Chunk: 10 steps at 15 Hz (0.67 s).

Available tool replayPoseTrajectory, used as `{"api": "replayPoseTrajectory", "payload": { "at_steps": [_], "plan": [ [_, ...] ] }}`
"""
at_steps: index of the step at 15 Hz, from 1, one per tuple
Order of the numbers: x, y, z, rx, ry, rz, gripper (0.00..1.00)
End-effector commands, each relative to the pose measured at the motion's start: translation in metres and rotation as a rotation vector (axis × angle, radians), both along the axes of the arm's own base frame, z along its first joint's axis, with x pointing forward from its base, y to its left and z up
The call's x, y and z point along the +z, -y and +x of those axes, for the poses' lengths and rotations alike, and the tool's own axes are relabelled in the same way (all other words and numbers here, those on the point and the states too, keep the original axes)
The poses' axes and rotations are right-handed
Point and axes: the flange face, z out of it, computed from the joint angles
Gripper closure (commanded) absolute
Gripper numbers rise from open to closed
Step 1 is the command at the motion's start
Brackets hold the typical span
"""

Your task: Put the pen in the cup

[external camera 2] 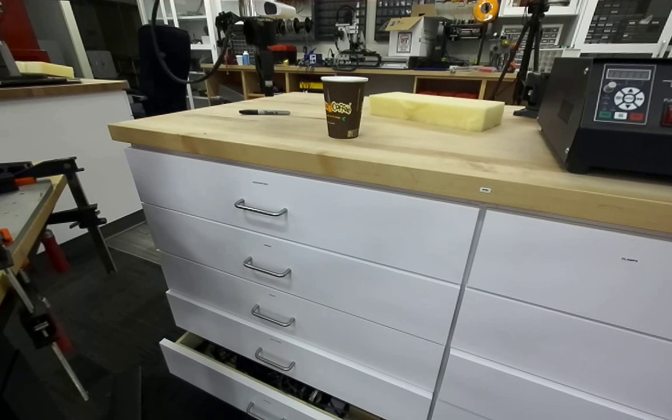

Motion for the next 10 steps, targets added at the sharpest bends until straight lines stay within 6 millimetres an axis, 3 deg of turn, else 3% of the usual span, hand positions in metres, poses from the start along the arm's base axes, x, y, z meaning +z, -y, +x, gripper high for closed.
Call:
{"api": "replayPoseTrajectory", "payload": {
  "at_steps": [1,2,10],
  "plan": [
    [-0.016,-0.003,0.005,-0.043,0.045,-0.014,0.0],
    [-0.021,-0.002,0.005,-0.05,0.048,-0.017,0.18],
    [-0.033,-0.006,-0.001,-0.065,0.037,-0.026,0.73]
  ]
}}
